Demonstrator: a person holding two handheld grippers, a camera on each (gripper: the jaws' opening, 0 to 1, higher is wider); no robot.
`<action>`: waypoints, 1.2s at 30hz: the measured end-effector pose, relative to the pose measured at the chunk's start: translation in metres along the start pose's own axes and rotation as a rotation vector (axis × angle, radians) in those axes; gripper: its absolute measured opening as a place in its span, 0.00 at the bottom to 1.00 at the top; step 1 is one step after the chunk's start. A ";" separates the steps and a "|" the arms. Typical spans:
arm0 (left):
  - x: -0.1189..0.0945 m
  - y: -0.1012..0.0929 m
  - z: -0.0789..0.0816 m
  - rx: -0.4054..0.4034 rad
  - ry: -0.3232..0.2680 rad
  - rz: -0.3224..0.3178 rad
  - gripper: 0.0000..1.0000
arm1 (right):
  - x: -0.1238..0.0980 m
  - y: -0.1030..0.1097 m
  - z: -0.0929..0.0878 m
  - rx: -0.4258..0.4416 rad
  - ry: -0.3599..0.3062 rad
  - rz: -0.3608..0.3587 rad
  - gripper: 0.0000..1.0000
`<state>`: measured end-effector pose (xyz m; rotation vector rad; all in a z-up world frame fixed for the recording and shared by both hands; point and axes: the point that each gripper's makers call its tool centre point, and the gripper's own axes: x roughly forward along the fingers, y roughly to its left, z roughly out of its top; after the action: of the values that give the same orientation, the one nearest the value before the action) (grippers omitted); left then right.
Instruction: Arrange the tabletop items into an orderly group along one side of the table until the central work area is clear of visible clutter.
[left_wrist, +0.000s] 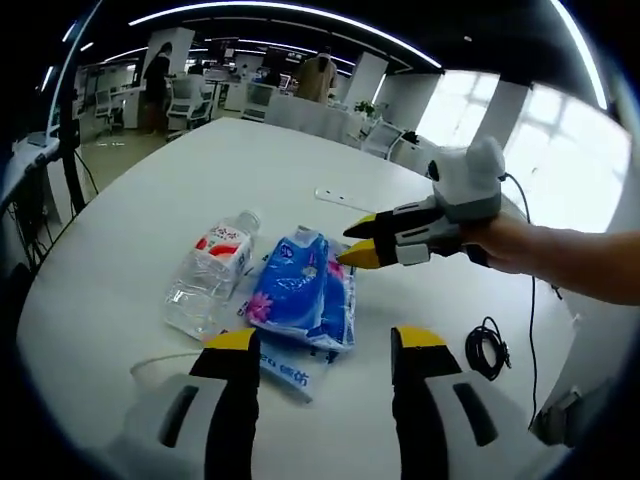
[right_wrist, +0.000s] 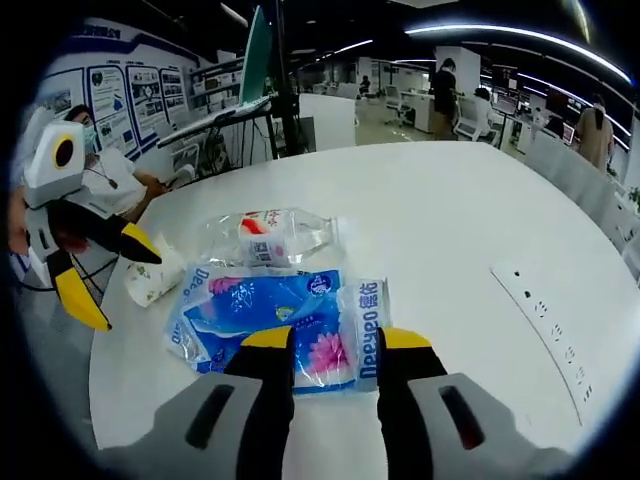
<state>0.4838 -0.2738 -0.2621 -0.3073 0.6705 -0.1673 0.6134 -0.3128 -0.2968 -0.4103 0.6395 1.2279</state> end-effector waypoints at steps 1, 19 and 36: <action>0.000 0.000 -0.001 -0.003 0.004 0.000 0.52 | 0.001 0.000 0.000 0.000 0.001 0.002 0.29; 0.020 -0.004 -0.013 -0.063 0.061 0.007 0.48 | 0.012 -0.005 -0.007 0.009 0.006 0.016 0.25; 0.039 -0.003 -0.024 -0.148 0.112 0.015 0.42 | 0.016 -0.007 -0.010 0.015 0.004 0.024 0.18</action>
<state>0.4985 -0.2919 -0.3017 -0.4372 0.7979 -0.1211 0.6214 -0.3087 -0.3151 -0.3935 0.6587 1.2447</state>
